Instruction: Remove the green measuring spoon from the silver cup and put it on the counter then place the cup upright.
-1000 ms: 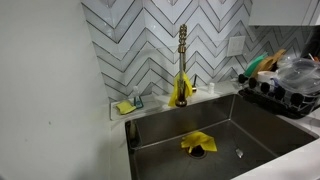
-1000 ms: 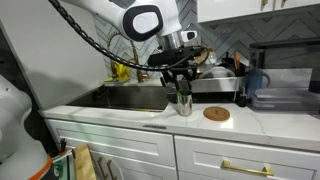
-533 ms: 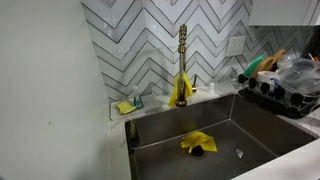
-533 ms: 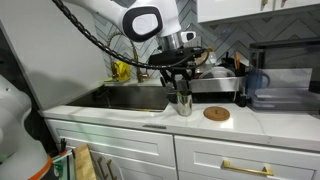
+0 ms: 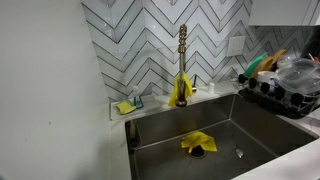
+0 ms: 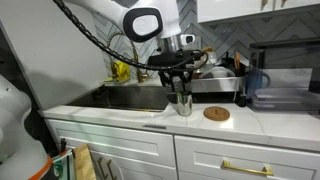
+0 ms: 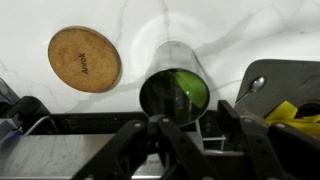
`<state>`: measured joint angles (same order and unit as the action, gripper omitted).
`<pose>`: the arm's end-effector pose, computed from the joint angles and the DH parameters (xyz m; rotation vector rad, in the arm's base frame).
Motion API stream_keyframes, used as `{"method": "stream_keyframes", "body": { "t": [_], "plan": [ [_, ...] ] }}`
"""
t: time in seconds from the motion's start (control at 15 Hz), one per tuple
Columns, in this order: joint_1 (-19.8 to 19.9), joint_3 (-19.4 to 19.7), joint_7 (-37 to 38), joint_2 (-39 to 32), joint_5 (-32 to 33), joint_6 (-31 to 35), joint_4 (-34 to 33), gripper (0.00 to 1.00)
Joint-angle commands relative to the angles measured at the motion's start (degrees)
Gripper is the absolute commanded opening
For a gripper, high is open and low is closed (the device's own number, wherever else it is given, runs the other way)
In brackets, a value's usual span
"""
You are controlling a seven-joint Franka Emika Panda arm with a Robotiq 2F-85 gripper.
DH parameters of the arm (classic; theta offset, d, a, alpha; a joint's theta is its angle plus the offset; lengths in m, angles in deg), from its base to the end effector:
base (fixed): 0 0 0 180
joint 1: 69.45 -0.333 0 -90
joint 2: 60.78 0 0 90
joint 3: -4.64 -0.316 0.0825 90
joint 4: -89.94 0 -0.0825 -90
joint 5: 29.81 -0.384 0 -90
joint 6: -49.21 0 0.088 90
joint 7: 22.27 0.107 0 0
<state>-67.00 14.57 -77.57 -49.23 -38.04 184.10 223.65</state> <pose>0.4848 -0.1064 0.4383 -2.9461 -1.0065 -0.4105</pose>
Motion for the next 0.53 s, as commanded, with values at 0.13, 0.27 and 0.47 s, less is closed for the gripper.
{"method": "stream_keyframes", "body": {
  "t": [0.13,0.27,0.47],
  "plan": [
    [-0.2,0.6,-2.3,-0.8,-1.7,-2.1,-0.8,0.37],
    [-0.1,0.6,-2.3,-1.0,-1.6,-2.0,-0.8,0.37],
    [0.0,0.7,-2.4,-1.3,-1.7,-1.9,-0.8,0.36]
  ]
}}
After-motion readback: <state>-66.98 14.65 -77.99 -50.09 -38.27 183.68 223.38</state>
